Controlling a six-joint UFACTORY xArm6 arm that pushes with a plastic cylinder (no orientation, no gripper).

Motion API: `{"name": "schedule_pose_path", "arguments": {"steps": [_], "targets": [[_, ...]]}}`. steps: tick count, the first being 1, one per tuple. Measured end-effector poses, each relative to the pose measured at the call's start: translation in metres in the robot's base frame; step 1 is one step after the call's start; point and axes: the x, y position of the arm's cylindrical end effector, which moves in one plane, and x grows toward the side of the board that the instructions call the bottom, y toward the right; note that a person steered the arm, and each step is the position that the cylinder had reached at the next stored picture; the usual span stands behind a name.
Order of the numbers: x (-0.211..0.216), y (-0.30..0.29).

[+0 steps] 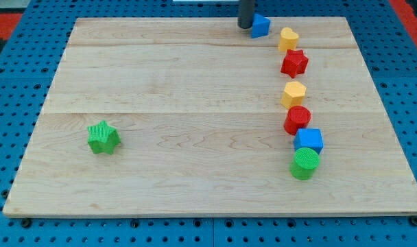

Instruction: Place the green star in between the red star and yellow hexagon

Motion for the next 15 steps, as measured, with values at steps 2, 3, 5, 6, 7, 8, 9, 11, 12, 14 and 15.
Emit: {"name": "schedule_pose_path", "arguments": {"steps": [2, 3, 5, 6, 7, 8, 9, 11, 12, 14, 15], "targets": [[0.012, 0.033], [0.028, 0.036], [0.148, -0.148], [0.225, -0.246], [0.275, -0.325], [0.320, -0.318], [0.298, -0.255], [0.241, -0.165], [0.201, -0.181], [0.153, -0.160], [0.135, -0.142]]}}
